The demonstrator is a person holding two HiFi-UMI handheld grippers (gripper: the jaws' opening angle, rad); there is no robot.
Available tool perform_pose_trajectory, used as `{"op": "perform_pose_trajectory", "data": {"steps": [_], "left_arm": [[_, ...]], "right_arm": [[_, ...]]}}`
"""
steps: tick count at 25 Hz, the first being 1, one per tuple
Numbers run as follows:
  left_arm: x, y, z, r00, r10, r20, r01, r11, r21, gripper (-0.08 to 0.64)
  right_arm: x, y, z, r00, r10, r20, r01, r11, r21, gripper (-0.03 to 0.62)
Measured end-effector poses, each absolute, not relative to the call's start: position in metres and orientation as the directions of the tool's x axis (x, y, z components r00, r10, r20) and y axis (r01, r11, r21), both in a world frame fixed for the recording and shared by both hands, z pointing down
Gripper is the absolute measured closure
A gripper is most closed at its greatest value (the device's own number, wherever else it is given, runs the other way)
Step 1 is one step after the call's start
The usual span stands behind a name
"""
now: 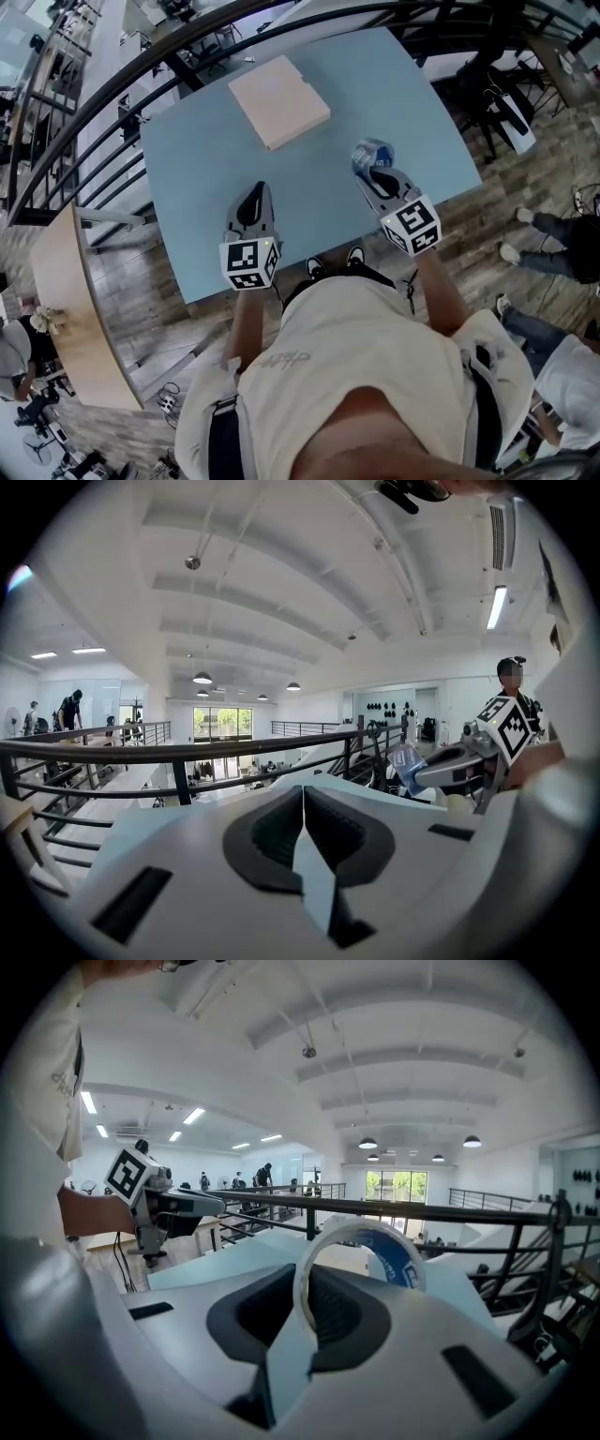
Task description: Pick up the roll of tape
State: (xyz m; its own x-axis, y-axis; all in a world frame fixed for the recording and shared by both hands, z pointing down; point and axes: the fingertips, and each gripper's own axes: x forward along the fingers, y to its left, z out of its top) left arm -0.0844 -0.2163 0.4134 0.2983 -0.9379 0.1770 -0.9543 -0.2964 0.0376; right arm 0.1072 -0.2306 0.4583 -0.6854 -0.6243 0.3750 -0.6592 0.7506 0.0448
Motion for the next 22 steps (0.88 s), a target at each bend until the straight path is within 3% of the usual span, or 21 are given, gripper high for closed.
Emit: {"op": "perform_pose_trajectory", "data": {"steps": [22], "left_arm": [[-0.082, -0.236, 0.327, 0.300, -0.954, 0.029, -0.953, -0.300, -0.027, 0.538]], "right_arm": [[0.101, -0.237, 0.336, -0.772, -0.626, 0.106, -0.613, 0.779, 0.133, 0.540]]}}
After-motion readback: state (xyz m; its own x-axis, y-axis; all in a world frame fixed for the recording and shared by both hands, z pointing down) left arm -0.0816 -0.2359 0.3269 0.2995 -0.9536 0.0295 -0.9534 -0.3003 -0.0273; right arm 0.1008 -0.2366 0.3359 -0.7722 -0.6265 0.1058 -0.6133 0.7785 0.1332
